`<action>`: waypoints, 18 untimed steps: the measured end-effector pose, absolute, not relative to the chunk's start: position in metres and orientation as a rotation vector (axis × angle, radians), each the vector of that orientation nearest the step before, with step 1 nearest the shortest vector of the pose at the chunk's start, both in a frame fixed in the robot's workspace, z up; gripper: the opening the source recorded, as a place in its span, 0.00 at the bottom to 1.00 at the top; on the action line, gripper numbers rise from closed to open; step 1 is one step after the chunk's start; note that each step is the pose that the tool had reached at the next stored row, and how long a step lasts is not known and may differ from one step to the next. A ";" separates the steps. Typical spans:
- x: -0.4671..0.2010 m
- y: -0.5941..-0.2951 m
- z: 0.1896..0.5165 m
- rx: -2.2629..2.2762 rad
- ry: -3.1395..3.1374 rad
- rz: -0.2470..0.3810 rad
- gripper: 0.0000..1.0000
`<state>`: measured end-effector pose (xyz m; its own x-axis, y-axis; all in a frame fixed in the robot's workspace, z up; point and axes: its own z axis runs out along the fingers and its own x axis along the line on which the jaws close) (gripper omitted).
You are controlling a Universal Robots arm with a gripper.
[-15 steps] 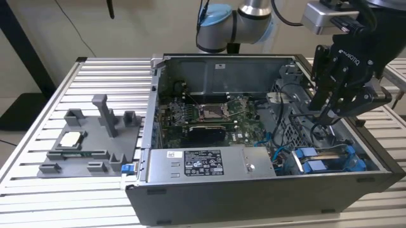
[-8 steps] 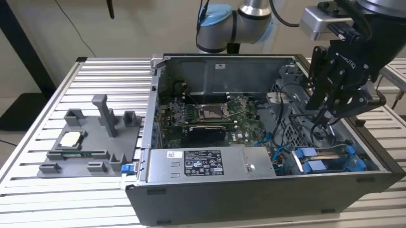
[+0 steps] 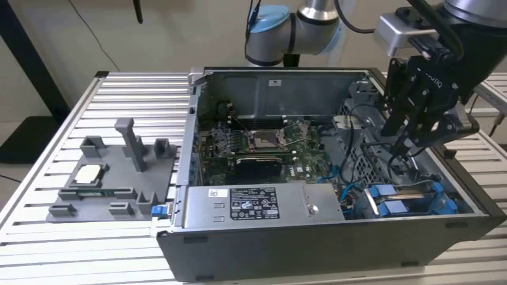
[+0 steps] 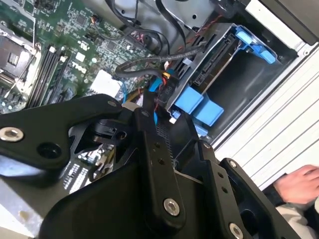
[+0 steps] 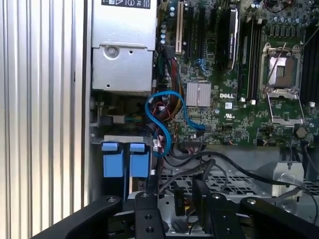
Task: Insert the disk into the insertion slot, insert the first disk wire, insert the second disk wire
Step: 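Insert the first disk wire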
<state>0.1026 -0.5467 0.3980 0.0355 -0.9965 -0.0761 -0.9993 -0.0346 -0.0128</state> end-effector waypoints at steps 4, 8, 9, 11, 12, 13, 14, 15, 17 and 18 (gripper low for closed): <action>0.103 -0.547 0.397 -2.221 2.109 0.063 0.41; 0.103 -0.547 0.396 -2.222 2.108 0.063 0.41; 0.103 -0.547 0.396 -2.221 2.107 0.062 0.41; 0.103 -0.547 0.395 -2.219 2.105 0.063 0.41; 0.103 -0.547 0.394 -2.216 2.102 0.065 0.41; 0.103 -0.547 0.393 -2.213 2.099 0.068 0.41; 0.103 -0.547 0.392 -2.210 2.096 0.070 0.41; 0.103 -0.547 0.392 -2.206 2.093 0.074 0.41; 0.103 -0.547 0.391 -2.199 2.086 0.080 0.41; 0.103 -0.547 0.390 -2.196 2.082 0.080 0.41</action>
<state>0.1028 -0.5467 0.3902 0.0555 -0.9916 -0.1168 -0.9977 -0.0504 -0.0463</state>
